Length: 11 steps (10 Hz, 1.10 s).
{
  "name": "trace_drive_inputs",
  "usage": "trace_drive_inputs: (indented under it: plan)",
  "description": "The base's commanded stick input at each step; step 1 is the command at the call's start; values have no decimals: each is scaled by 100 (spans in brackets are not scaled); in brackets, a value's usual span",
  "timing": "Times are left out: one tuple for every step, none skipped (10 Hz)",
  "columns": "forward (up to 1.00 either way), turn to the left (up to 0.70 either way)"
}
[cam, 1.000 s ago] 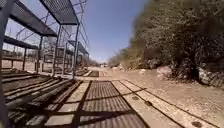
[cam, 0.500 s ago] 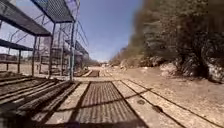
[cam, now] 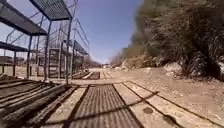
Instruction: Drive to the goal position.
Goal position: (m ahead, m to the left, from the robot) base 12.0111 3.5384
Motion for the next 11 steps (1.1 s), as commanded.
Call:
trace_drive_inputs:
  plan:
    - [70,29]
    - [70,13]
    - [70,0]
    - [70,0]
    - [70,0]
    - [70,0]
    - [70,0]
    - [70,0]
    - [70,0]
    - [70,0]
    - [70,0]
